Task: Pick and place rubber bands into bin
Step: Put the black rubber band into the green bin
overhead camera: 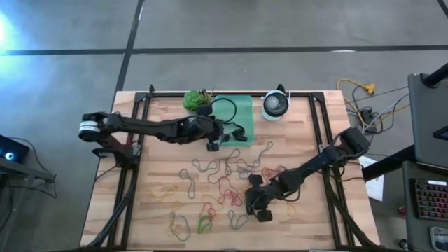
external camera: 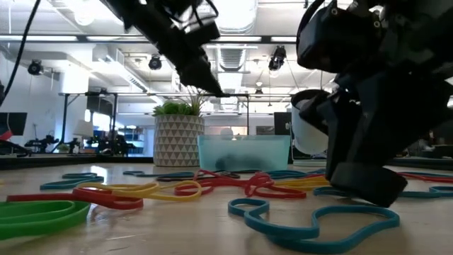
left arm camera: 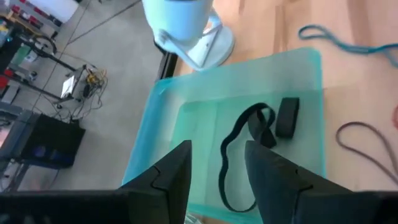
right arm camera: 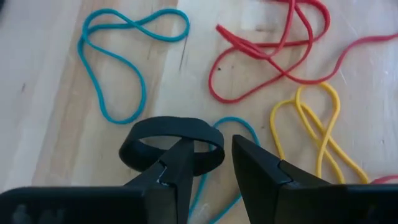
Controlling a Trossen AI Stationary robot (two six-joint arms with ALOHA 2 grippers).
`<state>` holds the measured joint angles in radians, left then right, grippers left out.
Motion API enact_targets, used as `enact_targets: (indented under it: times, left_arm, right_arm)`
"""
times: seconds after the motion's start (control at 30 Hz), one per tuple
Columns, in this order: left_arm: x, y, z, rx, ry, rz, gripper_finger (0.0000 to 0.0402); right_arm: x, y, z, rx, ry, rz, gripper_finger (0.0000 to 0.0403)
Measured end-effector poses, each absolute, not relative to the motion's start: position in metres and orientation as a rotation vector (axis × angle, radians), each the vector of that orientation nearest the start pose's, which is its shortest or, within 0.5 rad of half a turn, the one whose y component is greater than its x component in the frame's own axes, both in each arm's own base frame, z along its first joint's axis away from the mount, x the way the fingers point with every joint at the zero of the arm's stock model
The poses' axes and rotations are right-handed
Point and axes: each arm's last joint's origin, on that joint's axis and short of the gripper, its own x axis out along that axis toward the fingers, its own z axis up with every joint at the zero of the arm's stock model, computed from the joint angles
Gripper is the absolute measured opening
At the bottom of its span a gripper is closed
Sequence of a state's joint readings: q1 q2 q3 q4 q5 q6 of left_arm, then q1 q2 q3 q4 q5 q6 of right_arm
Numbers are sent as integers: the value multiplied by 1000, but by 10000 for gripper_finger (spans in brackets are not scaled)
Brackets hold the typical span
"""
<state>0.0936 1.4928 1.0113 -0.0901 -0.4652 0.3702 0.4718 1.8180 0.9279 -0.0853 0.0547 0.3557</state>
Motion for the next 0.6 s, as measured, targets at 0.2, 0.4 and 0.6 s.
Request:
enact_targets:
  times: [0.2,0.4,0.6]
  left_arm:
    - [307,27,272,442,632,401,135]
    - [289,12,283,395,644,370,135]
    - [272,-3,287,356,696,331,135]
  right_arm:
    - [303,152,127,69,1006,203,85]
    - [303,153,128,23,999,229,15]
    - [305,153,132,13,982,242,9]
